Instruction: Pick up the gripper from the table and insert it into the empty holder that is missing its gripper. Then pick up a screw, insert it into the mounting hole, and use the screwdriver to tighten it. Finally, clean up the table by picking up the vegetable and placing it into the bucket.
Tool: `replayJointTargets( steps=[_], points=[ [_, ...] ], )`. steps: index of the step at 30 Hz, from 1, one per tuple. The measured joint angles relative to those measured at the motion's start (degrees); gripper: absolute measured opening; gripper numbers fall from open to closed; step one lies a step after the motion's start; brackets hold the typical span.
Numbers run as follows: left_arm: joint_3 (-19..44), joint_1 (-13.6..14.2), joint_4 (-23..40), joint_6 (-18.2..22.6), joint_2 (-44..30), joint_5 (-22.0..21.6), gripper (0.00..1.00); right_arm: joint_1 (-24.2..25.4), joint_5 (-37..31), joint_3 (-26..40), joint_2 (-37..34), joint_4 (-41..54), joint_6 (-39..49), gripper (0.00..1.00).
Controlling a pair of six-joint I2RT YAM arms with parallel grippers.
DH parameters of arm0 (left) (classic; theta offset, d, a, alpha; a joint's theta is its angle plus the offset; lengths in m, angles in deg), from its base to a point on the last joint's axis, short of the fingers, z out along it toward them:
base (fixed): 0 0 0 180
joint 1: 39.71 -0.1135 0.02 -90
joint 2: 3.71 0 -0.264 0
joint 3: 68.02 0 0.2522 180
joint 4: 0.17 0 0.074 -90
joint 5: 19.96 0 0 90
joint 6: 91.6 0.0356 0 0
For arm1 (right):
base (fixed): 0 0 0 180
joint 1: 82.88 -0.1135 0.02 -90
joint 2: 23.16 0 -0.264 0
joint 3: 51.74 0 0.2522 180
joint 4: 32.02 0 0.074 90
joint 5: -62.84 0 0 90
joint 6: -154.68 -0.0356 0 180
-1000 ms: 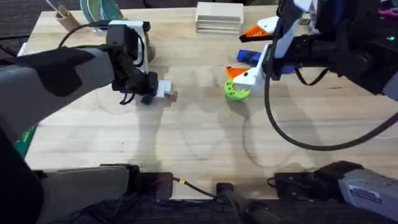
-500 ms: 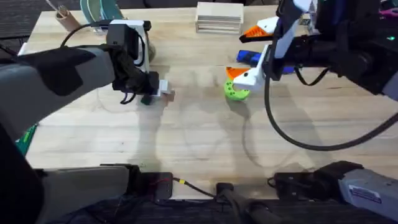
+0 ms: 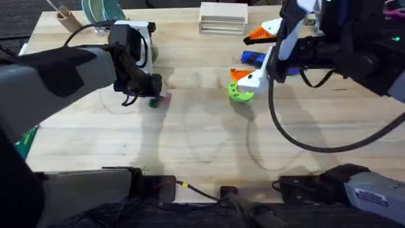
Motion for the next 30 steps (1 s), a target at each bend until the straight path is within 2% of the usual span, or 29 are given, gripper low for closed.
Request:
replayJointTargets(
  steps=[4,5,9,14,17,20,25,28,30],
  points=[
    [0.3,0.0,0.0,0.3,0.0,0.3,0.027,0.0,0.0,0.0,0.0,0.0,0.0,0.991],
    [0.3,0.1,0.0,0.3,0.0,0.4,0.018,0.0,0.0,0.0,0.0,0.0,0.0,0.991],
    [0.5,0.0,0.4,0.3,0.0,0.4,0.022,0.0,0.0,0.0,0.0,0.0,0.0,0.991],
    [2.7,0.0,6.5,0.3,0.2,0.2,0.021,0.0,0.0,0.0,0.0,0.0,0.0,0.992],
    [6.7,0.0,10.4,0.3,2.0,0.2,0.021,0.0,0.0,0.0,0.0,0.0,0.0,0.991],
    [11.9,0.0,11.4,0.3,4.9,0.2,0.021,0.0,0.0,0.0,0.0,0.0,0.0,0.991],
    [19.0,0.0,6.2,0.3,9.5,-0.4,0.021,0.0,0.0,0.0,0.0,0.0,0.0,0.992],
    [20.2,0.0,1.1,0.1,10.9,-2.4,0.021,0.0,0.0,0.0,0.0,0.0,0.0,0.991],
    [20.3,0.0,-1.2,-1.5,10.8,-4.4,0.021,0.0,0.0,0.0,0.0,0.0,0.0,0.992]
  ],
)
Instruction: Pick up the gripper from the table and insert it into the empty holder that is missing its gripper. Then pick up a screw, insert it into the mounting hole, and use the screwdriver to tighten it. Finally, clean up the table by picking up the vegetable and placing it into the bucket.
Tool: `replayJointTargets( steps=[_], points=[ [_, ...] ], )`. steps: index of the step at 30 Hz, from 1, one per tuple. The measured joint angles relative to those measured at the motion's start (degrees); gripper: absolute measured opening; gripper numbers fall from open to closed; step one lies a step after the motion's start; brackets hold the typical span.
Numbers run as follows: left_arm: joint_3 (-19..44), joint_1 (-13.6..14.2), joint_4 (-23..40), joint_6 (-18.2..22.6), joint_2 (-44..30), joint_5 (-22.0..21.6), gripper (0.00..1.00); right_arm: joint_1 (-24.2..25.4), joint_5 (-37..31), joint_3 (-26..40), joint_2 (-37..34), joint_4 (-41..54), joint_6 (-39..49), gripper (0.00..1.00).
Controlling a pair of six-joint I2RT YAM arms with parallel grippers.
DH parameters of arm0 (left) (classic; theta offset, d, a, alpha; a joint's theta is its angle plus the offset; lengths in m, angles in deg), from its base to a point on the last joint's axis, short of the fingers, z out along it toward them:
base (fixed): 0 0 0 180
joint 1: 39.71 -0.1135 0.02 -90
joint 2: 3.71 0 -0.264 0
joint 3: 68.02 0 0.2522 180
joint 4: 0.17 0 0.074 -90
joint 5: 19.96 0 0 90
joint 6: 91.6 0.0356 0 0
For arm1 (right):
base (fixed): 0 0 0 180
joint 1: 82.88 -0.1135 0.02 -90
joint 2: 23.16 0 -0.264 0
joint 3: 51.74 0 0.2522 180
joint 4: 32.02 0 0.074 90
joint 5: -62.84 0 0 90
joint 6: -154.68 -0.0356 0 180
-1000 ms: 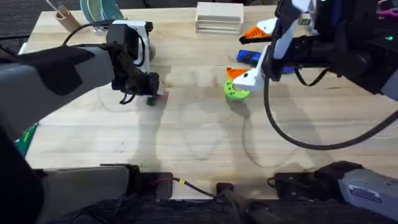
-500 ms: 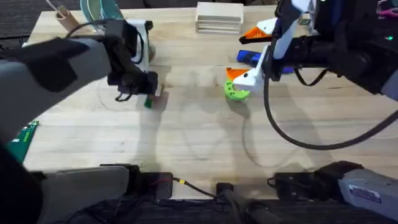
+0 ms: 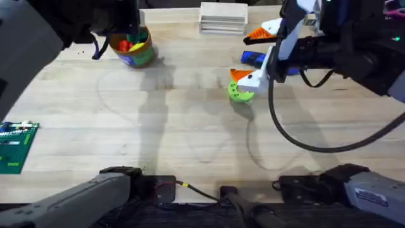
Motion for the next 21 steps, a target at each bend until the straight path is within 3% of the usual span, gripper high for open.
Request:
replayJointTargets(
  steps=[5,13,21],
  points=[
    [0.0,-0.3,-3.2,-5.8,-3.7,-5.3,0.021,0.0,0.0,0.0,0.0,0.0,0.0,0.991],
    [0.0,-0.7,-4.5,-16.0,-12.0,-17.5,0.021,0.0,0.0,0.0,0.0,0.0,0.0,0.991],
    [0.0,-0.6,-6.3,-24.8,-15.4,-22.4,0.021,0.0,0.0,0.0,0.0,0.0,0.0,0.991]
  ],
)
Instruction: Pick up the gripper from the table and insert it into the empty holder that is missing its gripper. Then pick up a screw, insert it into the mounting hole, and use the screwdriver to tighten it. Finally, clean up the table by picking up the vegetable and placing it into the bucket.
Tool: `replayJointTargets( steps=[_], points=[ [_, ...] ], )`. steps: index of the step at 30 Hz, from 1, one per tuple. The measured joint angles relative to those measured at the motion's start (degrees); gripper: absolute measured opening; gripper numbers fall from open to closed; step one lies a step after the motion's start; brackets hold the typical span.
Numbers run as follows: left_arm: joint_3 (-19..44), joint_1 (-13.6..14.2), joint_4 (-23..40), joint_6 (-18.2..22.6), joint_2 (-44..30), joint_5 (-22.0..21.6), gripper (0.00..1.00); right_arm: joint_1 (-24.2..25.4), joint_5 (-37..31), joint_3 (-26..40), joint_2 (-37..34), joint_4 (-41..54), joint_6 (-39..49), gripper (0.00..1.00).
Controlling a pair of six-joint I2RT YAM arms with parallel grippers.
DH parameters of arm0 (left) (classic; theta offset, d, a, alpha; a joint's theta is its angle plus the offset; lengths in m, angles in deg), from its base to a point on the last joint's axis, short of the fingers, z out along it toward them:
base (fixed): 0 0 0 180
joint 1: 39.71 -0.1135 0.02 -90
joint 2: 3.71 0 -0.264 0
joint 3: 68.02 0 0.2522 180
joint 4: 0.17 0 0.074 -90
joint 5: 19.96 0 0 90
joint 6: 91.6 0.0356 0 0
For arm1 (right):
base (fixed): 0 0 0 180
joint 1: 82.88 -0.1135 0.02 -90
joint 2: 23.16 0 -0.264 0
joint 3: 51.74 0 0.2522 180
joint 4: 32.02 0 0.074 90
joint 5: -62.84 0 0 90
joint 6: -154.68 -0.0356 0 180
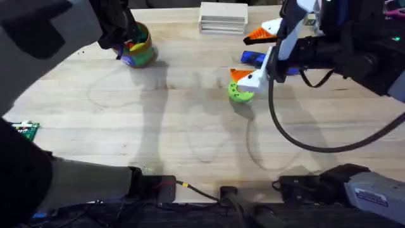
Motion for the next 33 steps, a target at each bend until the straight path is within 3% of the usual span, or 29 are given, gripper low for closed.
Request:
replayJointTargets(
  steps=[13,18,20,25,27,33],
  points=[
    [0.0,-0.1,-8.2,-2.7,-0.1,-2.1,0.021,0.0,0.0,0.0,0.0,0.8,0.0,0.991],
    [0.0,-0.7,-8.6,-2.8,-1.5,-2.4,0.021,0.0,0.0,0.0,0.0,1.7,0.0,0.992],
    [0.0,-0.9,-8.5,-3.0,-2.1,-2.4,0.145,0.0,0.0,0.0,0.0,1.7,0.0,0.991],
    [0.0,-0.9,-8.9,-3.0,-2.6,-2.4,0.919,0.0,0.0,0.0,0.0,1.7,0.0,0.991],
    [0.0,-0.9,-9.0,-3.2,-2.6,-2.4,0.986,0.0,0.0,0.0,0.0,1.7,0.0,0.991],
    [0.0,-0.6,-6.4,-3.2,-0.8,-2.4,0.993,0.0,0.0,0.0,0.0,1.7,0.0,0.99]
  ],
)
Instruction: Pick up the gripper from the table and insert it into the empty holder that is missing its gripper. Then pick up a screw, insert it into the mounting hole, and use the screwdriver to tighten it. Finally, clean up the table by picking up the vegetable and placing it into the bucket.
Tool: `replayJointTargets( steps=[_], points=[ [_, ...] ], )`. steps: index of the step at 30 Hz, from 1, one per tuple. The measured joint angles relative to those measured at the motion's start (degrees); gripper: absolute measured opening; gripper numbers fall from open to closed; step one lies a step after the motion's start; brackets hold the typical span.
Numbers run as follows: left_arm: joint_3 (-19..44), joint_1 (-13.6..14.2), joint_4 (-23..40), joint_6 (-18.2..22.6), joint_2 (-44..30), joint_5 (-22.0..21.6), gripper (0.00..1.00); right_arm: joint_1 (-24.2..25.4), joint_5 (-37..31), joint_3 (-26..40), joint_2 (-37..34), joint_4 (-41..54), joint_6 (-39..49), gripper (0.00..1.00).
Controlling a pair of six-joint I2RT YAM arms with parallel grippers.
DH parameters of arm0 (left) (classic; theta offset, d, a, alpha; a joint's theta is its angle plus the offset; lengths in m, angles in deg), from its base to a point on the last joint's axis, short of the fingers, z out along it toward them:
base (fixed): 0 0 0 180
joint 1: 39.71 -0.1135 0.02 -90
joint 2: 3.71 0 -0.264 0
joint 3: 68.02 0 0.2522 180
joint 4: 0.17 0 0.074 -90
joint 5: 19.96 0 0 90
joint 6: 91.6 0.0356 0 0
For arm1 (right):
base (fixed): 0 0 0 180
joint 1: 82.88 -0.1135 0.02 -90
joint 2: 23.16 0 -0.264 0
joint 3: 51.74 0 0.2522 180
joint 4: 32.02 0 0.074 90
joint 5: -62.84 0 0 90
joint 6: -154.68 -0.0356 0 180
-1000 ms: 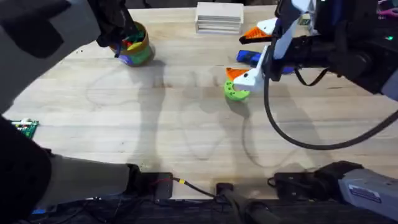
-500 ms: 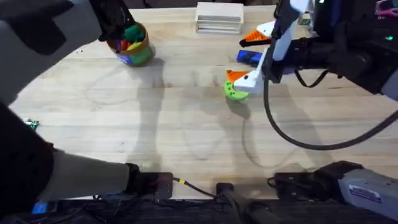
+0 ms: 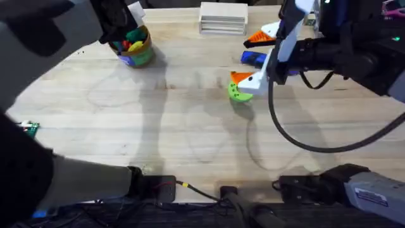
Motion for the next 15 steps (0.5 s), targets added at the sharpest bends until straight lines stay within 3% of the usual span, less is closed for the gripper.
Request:
replayJointTargets(
  steps=[5,10,11,15],
  points=[
    [0.0,2.6,1.6,1.9,6.5,0.0,0.99,0.0,0.0,0.0,0.0,0.0,-0.9,0.991],
    [0.0,8.4,5.2,8.2,16.5,0.0,0.907,0.0,0.0,0.0,0.0,-0.1,-8.9,0.993],
    [0.0,9.9,6.6,9.5,18.5,0.0,0.869,0.0,0.0,0.0,0.0,-0.1,-11.1,0.992],
    [0.0,15.9,13.2,13.4,26.1,0.0,0.535,0.6,-1.2,0.3,0.3,1.2,-21.8,0.991]
  ],
)
